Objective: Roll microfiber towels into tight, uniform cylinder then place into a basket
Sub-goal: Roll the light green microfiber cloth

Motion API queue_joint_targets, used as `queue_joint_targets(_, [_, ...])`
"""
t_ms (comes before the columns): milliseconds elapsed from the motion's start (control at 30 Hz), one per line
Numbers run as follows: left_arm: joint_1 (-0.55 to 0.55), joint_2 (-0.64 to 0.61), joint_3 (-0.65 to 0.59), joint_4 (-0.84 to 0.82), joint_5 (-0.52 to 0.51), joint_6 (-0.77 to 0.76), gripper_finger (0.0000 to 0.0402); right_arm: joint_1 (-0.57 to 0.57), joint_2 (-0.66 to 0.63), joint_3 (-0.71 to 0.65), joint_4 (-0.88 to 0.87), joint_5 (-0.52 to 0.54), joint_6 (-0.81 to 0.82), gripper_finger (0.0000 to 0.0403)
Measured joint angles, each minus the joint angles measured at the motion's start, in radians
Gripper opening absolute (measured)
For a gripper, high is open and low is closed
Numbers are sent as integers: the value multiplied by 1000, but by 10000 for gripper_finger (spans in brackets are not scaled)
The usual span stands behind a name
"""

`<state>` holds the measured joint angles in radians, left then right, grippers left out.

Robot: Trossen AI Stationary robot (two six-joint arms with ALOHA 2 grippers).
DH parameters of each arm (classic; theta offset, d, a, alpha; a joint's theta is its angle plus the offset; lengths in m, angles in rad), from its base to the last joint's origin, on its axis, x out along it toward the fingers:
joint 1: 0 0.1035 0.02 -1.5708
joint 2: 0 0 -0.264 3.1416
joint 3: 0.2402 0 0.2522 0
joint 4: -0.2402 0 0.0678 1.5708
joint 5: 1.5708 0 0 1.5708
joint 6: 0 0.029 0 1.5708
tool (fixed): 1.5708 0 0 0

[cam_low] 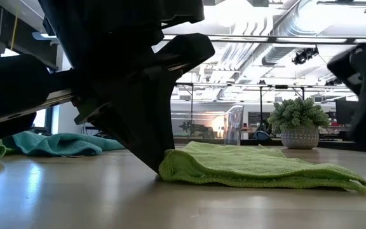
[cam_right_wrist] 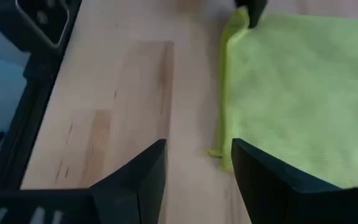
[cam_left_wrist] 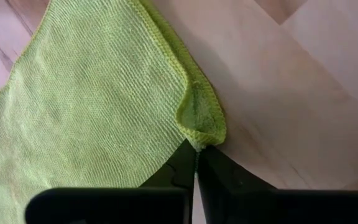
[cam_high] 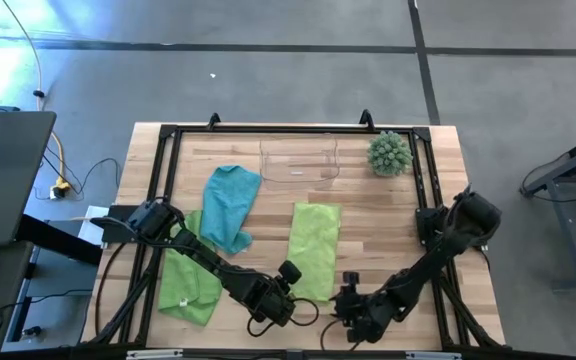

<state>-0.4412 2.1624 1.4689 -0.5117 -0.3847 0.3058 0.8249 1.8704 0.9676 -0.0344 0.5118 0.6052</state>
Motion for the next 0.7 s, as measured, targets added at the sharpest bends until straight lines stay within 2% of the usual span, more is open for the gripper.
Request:
queue_joint_targets(133, [0, 0, 0, 0, 0, 0, 1, -8, 50, 0, -2, 41, 13, 174])
queue_joint_targets(500, [0, 0, 0, 8, 0, -9, 1, -48, 108, 4, 44, 72, 24, 172])
queue_joint_targets(700, [0, 0, 0, 7, 0, -64, 1, -50, 110, 4, 44, 65, 50, 140])
